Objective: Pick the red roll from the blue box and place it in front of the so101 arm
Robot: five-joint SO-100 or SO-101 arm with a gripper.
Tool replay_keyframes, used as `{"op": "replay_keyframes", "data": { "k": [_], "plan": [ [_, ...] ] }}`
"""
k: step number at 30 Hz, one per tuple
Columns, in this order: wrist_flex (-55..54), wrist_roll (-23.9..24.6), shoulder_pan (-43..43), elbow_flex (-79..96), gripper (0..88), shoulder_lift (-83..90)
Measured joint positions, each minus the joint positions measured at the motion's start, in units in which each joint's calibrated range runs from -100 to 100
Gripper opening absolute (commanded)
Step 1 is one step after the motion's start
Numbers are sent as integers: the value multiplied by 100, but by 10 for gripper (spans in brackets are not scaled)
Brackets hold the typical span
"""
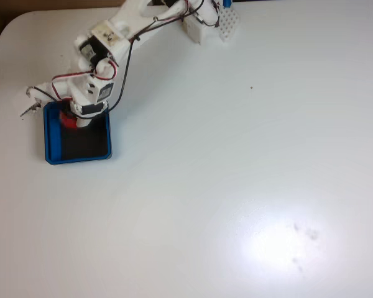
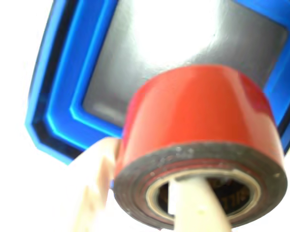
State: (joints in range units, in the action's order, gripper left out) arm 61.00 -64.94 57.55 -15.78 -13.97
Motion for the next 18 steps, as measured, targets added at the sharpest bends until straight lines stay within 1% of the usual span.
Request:
{"op": "replay_keyframes", "data": {
  "k": [3,6,8,13,18],
  "plan": [
    [8,-42,-109,0,14,525],
    [115,-250,-376,0,14,1008],
    [369,-442,-633,54,15,1338],
    [1502,-743,-1465,188,16,2151],
    [2791,-760,-2494,188,16,2574]
  ]
}}
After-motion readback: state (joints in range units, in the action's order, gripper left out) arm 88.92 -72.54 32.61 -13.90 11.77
